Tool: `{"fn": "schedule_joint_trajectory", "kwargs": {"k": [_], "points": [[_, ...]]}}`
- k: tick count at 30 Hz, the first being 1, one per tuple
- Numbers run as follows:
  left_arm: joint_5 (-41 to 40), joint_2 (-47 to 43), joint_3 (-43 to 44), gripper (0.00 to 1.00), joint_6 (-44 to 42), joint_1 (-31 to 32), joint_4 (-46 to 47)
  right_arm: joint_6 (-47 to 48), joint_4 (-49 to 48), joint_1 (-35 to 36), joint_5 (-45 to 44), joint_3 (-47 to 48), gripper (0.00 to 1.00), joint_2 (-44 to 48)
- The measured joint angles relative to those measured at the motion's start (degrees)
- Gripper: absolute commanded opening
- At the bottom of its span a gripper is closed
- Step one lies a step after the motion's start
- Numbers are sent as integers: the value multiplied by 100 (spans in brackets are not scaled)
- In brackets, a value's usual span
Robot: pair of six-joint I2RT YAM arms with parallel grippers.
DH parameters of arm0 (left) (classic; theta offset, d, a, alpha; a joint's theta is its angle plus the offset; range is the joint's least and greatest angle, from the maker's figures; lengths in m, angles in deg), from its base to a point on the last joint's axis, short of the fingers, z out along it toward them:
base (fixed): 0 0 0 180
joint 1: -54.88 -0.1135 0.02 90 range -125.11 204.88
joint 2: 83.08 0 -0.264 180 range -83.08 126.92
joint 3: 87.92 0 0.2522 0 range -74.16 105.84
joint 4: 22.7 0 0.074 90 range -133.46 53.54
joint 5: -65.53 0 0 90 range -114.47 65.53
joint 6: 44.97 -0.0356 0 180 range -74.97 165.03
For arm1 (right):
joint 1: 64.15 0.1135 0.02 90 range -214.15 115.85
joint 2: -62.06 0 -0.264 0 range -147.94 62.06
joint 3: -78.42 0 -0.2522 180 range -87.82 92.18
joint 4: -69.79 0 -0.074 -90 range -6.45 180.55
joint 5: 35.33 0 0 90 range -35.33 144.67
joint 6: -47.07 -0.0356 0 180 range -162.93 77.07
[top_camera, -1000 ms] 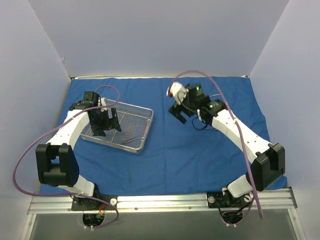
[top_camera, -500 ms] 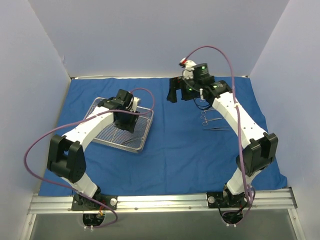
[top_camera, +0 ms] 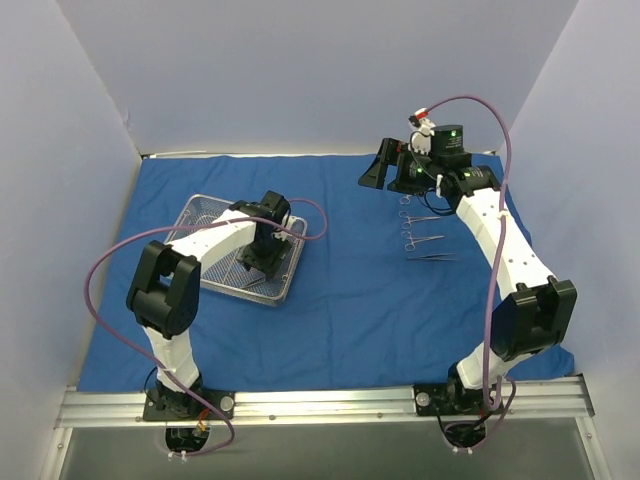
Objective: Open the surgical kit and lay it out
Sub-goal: Pick up the medical item from the container.
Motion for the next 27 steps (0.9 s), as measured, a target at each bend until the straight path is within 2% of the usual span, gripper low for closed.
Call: {"fn": "schedule_joint_trajectory", "kwargs": {"k": [9, 14, 18, 22, 24, 25, 27], "points": [[-42, 575, 181, 59, 0, 48, -37, -13, 0, 66, 68, 0, 100, 61], [72, 682, 234, 45, 28, 48, -55, -13, 0, 66, 68, 0, 100, 61], [188, 688, 234, 27, 46, 35, -57, -13, 4, 76, 66, 0, 100, 61], [181, 678, 240, 20, 31, -46, -39, -81, -11, 160, 2, 85, 100, 17], [138, 645, 247, 5, 26, -109, -20, -212, -85, 184, 57, 101, 100, -24], [90, 621, 264, 2, -2, -151, -22, -269, -129, 188, 127, 101, 100, -52], [-37, 555, 321, 2, -17, -258, -55, -345, -219, 208, 326, 109, 99, -122]]}}
